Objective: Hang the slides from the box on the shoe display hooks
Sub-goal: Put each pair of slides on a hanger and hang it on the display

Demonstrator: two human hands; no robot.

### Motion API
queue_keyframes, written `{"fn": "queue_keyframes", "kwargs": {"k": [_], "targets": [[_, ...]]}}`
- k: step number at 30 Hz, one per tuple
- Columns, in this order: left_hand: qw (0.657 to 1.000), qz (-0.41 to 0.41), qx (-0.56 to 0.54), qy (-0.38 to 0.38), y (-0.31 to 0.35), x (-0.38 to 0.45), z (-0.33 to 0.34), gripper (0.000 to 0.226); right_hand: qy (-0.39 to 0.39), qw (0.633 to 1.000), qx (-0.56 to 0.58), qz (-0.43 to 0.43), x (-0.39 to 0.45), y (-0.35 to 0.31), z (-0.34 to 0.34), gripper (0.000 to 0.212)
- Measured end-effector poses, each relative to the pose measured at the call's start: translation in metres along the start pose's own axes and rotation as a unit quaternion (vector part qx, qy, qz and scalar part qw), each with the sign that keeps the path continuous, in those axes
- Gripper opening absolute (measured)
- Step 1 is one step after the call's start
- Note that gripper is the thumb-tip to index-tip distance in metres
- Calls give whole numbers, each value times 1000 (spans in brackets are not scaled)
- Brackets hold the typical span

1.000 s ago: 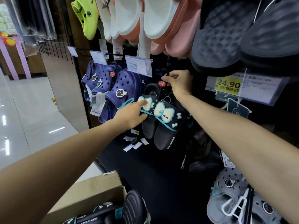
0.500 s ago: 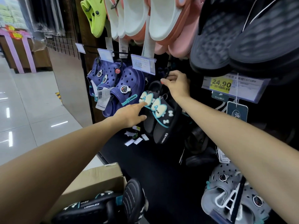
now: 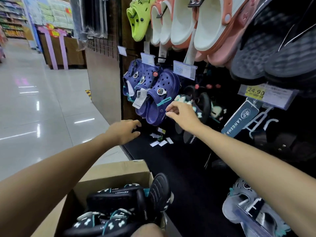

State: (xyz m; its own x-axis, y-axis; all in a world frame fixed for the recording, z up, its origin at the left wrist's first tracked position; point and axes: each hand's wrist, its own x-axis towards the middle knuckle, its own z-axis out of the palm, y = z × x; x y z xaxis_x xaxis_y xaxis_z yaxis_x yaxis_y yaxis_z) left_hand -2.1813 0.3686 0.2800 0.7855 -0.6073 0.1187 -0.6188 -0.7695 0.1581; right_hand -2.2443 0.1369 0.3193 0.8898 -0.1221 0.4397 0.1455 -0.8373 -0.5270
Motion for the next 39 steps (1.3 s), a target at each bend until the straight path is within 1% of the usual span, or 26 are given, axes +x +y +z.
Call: {"fn": "queue_keyframes", "kwargs": {"k": [3,5,7,9,13,19,21,25,30,32,36,39], "targets": [[1000,-15,9,-6,-20,-28,8,35,-68,997,-15,-19,-14,-21,34,7],[1000,-26,10,-5,-30,-44,12,34,-95,995,-27,-21,-22,-30,53,9],[999,-39,26,-16,-45,-64,15,34,-138,989,-45,-19,-30,-39,75,11],[997,-48,43,-31,-58,-83,19,33,-196,977,-82,-26,-40,-47,95,14],[995,-68,42,-62,-82,-117,37,33,-296,942,-150,-46,-66,-56,129,17],[988,-82,52,-120,-104,-143,76,33,-376,905,-192,-55,-92,-52,167,23],[987,-76,56,-132,-103,-144,87,31,-390,897,-198,-63,-96,-47,172,25],[980,-59,64,-178,-103,-144,110,33,-412,886,-211,-35,-95,-31,177,25],[974,-45,62,-212,-105,-140,141,38,-428,871,-239,-22,-98,-12,187,23],[973,-40,62,-219,-104,-134,151,40,-419,873,-249,-22,-102,-5,191,24],[972,-25,57,-228,-100,-116,165,41,-376,894,-242,4,-112,12,199,29],[970,-13,52,-235,-90,-103,176,43,-389,891,-231,27,-119,27,201,32]]}}
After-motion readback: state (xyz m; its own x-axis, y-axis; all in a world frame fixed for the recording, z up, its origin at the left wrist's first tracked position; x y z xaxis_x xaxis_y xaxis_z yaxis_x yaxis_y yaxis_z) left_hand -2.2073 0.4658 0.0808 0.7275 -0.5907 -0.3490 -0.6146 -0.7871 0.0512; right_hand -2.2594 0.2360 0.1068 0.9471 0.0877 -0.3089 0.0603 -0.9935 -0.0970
